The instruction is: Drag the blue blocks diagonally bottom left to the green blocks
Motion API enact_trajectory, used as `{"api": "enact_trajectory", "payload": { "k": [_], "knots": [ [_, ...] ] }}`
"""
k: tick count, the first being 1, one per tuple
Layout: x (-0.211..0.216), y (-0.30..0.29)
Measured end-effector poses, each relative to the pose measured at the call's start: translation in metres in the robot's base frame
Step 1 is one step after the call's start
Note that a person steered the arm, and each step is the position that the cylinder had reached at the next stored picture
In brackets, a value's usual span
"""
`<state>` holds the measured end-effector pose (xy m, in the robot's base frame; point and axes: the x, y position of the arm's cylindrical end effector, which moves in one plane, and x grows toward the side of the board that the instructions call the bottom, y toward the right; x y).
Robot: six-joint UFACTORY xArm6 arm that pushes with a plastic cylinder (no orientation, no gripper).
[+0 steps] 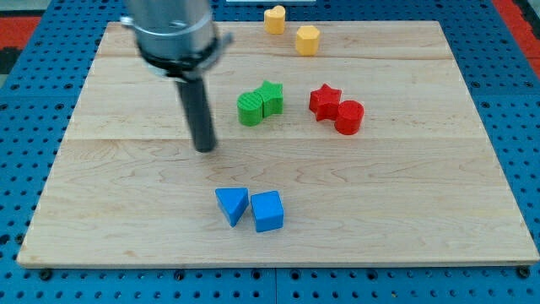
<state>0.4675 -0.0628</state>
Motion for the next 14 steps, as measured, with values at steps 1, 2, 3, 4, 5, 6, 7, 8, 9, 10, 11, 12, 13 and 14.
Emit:
{"api": "enact_trajectory", "payload": {
  "k": [1,2,3,4,5,6,7,8,9,10,11,12,13,14],
  "knots": [
    [0.036,0.068],
    [0.069,0.113],
    [0.093,0.066],
    [0.093,0.019],
    [0.112,0.031],
    [0.137,0.036],
    [0.137,0.016],
    [0.130,-0.003],
    [0.122,-0.028],
    [0.117,-0.028],
    [0.116,-0.028],
    [0.115,-0.028],
    [0.115,-0.028],
    [0.115,-0.028]
  ]
}}
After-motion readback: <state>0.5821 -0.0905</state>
